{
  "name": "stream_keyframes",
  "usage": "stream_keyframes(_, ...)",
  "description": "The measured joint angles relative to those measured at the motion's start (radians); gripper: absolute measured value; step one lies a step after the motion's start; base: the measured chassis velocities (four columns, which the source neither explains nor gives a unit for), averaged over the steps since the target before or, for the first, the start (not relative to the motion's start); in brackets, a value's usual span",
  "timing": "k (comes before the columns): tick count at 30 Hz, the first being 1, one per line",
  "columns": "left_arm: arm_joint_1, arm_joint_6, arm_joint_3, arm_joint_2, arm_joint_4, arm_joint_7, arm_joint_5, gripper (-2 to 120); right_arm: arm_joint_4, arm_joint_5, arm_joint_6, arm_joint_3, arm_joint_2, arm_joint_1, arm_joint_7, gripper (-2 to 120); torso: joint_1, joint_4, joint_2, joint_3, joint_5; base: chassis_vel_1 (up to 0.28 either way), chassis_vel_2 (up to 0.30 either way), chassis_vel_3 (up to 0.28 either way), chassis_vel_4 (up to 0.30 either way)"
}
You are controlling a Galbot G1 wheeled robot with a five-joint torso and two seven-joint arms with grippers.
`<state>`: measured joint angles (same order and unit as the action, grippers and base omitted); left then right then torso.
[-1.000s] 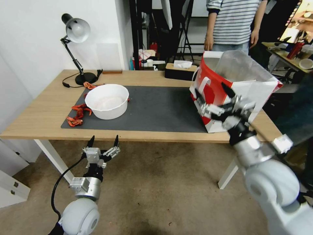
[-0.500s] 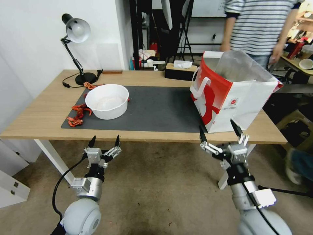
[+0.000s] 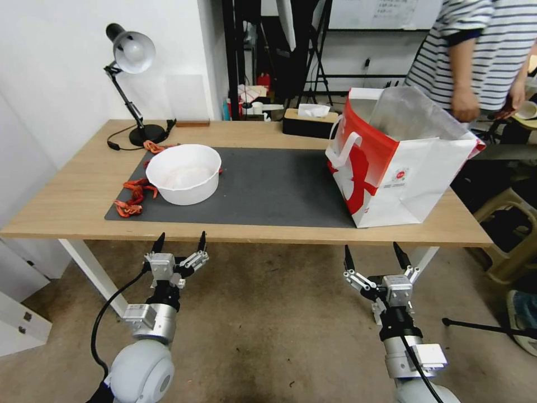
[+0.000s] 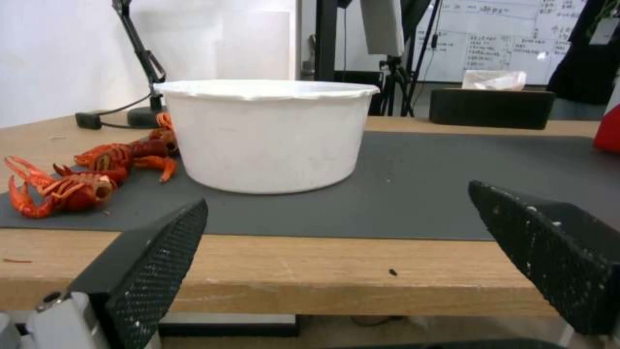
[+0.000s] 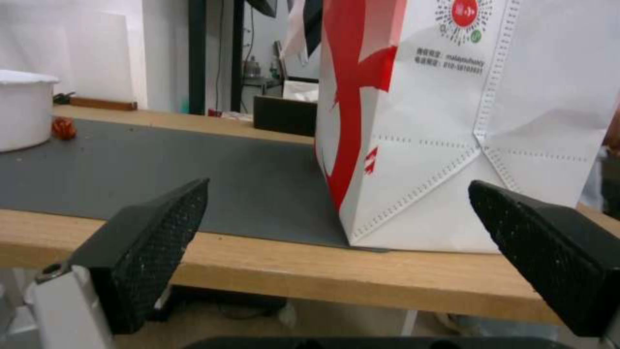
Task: Close the takeout container lid, then place the container into the takeout bag.
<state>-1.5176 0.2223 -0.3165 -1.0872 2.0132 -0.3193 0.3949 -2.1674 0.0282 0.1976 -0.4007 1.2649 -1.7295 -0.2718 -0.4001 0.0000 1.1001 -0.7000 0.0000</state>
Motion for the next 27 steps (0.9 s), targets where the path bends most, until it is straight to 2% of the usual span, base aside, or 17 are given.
stream_keyframes(27, -0.012, 0.0, -0.008, 0.004, 0.002, 0.009, 0.001, 100, 0.018, 0.053, 0.007, 0.01, 0.001, 0.022, 0.025, 100, 0.0, 0.0, 0.0, 0.0, 0.0, 0.0, 0.0, 0.0, 0.0)
